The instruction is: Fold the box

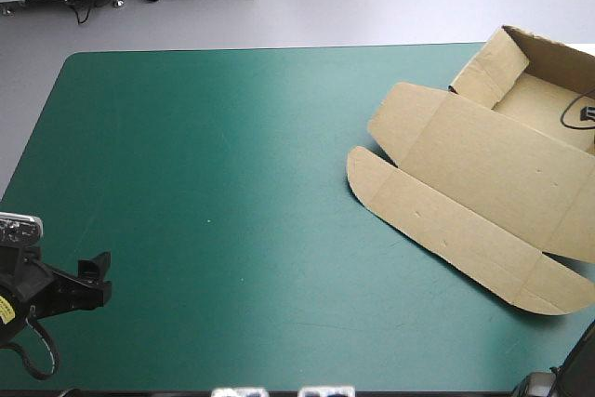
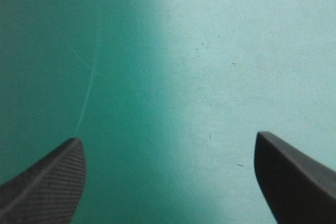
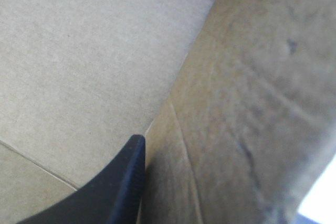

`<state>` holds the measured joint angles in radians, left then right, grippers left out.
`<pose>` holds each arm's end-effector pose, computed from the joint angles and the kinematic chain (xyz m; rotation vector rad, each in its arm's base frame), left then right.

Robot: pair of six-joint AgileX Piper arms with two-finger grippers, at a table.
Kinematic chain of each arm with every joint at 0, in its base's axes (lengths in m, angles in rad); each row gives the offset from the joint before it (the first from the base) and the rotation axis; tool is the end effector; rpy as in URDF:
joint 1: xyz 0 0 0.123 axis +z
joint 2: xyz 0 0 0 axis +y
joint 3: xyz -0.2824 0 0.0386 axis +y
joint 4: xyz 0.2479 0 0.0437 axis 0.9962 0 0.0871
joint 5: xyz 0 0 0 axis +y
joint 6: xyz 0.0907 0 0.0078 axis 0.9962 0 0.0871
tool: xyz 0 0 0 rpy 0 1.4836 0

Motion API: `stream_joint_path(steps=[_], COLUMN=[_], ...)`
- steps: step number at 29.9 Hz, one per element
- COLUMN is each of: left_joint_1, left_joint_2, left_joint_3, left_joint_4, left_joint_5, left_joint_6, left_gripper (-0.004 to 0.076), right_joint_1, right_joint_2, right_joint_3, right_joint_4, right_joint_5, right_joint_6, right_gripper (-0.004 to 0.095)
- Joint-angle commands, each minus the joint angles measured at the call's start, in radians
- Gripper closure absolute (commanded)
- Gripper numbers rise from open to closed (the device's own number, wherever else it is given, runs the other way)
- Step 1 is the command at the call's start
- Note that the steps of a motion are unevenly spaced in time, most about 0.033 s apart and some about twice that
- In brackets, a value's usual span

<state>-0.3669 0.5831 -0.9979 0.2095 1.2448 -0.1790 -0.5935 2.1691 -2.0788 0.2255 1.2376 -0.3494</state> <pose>0.0632 -0.0051 0.3906 0.1917 2.2812 -0.0190 0.4014 -0.2476 0.2718 0.3867 2.7192 0.0691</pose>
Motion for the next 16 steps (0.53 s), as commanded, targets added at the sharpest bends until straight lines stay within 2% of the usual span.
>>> stream_joint_path(steps=[1,3,6,10,12,14,16], left_joint_1=[-0.002,-0.002,-0.002,-0.002,-0.002,-0.002,-0.002], left_joint_2=[0.006,0.006,0.006,0.006,0.006,0.006,0.006], left_joint_3=[-0.021,-0.021,-0.021,-0.021,-0.021,-0.021,-0.021], left_joint_4=[-0.022,-0.033,-0.042,-0.042,-0.039,-0.035,-0.034], left_joint_5=[-0.103,-0.154,-0.202,-0.229,-0.229,-0.229,-0.229], left_joint_6=[-0.015,-0.010,0.006,0.010,0.011,0.015,0.024], left_gripper=[0.0106,0.0106,0.0106,0.0106,0.0106,0.0106,0.0106], right_joint_1=[-0.046,-0.053,-0.053,-0.054,-0.054,-0.054,-0.054], right_joint_2=[-0.060,-0.060,-0.057,-0.056,-0.056,-0.060,-0.066], right_joint_3=[-0.032,-0.022,0.002,0.024,0.024,0.024,0.008], right_joint_4=[0.120,0.136,0.147,0.138,0.135,0.140,0.150], right_joint_5=[0.013,0.017,0.016,-0.008,-0.013,-0.020,-0.023], right_joint_6=[-0.035,-0.104,-0.145,-0.100,-0.058,-0.058,-0.052], right_gripper=[0.0918,0.0870,0.0666,0.0193,0.0030,-0.0016,0.0000])
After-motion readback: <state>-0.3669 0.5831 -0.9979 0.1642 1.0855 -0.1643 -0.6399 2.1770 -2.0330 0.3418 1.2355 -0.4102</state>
